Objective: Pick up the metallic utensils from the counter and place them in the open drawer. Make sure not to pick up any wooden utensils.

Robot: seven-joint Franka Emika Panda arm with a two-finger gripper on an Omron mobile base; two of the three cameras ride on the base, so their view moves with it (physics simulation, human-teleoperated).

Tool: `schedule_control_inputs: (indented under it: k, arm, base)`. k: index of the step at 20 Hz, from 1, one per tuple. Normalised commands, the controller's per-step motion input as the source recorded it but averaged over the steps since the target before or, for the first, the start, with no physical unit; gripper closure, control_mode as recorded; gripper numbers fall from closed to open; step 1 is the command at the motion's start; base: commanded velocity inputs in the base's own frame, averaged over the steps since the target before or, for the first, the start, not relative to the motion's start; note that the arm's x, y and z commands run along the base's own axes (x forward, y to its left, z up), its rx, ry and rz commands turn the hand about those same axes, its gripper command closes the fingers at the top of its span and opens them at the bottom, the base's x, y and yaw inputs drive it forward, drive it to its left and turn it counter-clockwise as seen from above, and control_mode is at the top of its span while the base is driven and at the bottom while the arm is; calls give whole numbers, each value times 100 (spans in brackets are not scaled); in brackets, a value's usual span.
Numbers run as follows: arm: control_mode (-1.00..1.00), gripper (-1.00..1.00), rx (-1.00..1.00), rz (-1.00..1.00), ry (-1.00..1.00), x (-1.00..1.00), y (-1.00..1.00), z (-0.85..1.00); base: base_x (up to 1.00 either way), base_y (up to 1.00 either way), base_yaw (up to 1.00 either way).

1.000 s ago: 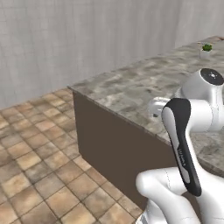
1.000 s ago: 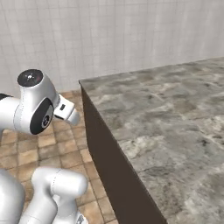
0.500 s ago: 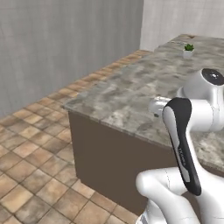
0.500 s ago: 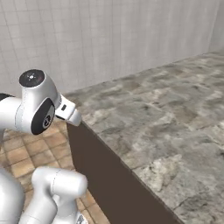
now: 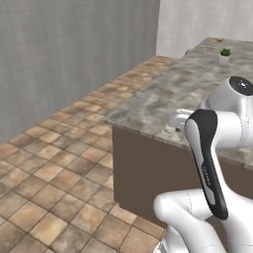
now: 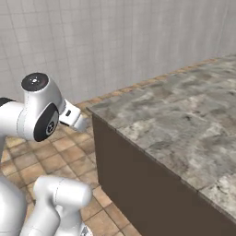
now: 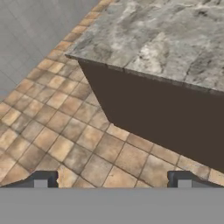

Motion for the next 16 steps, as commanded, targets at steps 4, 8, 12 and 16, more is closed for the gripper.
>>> schedule_control_inputs:
  k: [4,8,12,16]
  arm:
    - [100,-100,0,0,0,0,0,0]
    - [100,-100,0,0,0,0,0,0]
    - [100,-100,0,0,0,0,0,0]
    - [100,-100,0,0,0,0,0,0]
  base:
    - [22,100,-18]
    - [54,100,-26]
    - [64,100,-29]
    - [68,100,-30]
